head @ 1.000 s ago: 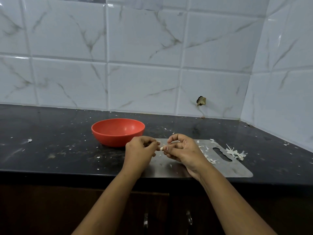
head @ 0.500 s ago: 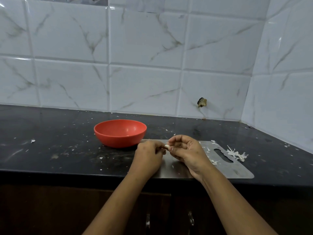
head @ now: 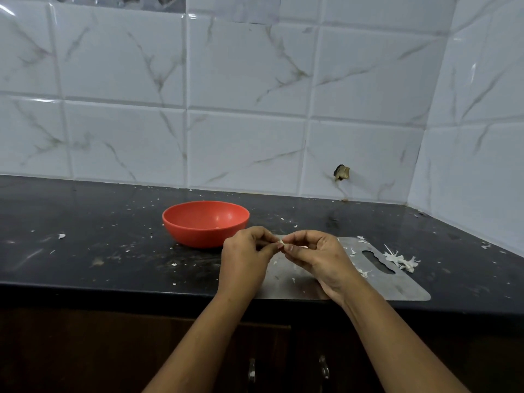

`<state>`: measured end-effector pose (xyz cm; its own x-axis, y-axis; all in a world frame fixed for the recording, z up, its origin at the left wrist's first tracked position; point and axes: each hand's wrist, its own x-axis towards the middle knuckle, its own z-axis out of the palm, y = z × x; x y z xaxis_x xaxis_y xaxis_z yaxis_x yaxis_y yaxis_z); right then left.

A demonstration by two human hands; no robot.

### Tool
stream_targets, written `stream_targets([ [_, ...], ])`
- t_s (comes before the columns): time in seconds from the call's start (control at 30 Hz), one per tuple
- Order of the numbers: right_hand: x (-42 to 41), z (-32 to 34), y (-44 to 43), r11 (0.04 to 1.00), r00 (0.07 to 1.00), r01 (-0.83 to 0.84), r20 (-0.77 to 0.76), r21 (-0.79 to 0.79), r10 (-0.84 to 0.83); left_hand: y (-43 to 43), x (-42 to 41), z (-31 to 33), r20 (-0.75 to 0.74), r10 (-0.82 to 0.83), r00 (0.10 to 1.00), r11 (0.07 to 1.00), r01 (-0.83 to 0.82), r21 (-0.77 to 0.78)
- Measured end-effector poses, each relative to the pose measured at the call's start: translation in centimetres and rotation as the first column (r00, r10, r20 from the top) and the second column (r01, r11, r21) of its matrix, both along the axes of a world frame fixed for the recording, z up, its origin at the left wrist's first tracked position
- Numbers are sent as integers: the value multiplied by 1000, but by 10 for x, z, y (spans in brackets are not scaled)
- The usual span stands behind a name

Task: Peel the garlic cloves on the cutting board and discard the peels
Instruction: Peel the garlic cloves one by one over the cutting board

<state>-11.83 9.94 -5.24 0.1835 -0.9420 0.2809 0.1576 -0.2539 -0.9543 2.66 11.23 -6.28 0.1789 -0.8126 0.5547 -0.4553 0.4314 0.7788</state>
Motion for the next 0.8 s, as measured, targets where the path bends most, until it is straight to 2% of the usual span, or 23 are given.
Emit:
stream_targets([
  [0.13,0,-1,-1,1000,999,7,35,8,-7,-2,-1,-1,5,10,1000,1000,-10,12],
  [0.4,-3,0,-2,999,999,-3,46,39,1,-3,0,-1,133,29,991,999,-24,-36],
  [0.63,-4,1,-1,997,998,-34,46,63,31,-2,5,0,362,56,930,996,-29,-81],
  [0.8,-3,1,-1,997,998,-37,51,62,34,0,4,2,466,88,880,994,-46,-101],
])
